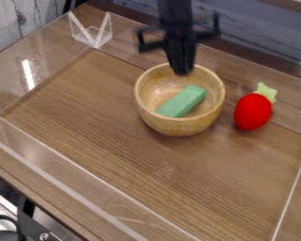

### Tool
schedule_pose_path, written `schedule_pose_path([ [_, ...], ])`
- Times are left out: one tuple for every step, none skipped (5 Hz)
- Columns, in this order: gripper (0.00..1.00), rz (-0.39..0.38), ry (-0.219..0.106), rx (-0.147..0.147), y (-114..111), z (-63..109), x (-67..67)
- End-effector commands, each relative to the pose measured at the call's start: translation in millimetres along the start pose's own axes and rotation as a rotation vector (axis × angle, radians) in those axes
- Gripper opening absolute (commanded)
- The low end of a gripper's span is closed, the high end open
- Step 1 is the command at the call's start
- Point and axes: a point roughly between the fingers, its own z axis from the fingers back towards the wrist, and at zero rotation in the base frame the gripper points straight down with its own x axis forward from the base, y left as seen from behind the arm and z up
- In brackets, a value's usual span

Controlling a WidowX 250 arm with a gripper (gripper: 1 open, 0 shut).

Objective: Remove the green block from the brown bowl and put it on the table

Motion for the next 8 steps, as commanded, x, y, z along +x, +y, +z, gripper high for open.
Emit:
schedule_pose_path([
  [0.00, -0.005, -0.048, -0.063, 6.5, 33.6, -0.7],
  [1.00, 0.021, -0.048, -0.045, 0.1, 29.3, -20.3],
  [1.00, 0.050, -0.050, -0.027, -8.2, 23.6, -38.7],
  [1.00, 0.043, -0.056, 0.000, -13.0, -11.0, -47.5],
  [1.00, 0.047, -0.064, 0.018, -12.8, -43.0, -52.4],
  [0.00, 0.037, -0.061, 0.002, -13.3, -47.6, -55.7],
  [0.00, 0.020, -0.052, -0.024, -16.6, -34.3, -59.7],
  [0.00, -0.002, -0.037, -0.062, -19.3, -15.9, -63.1],
])
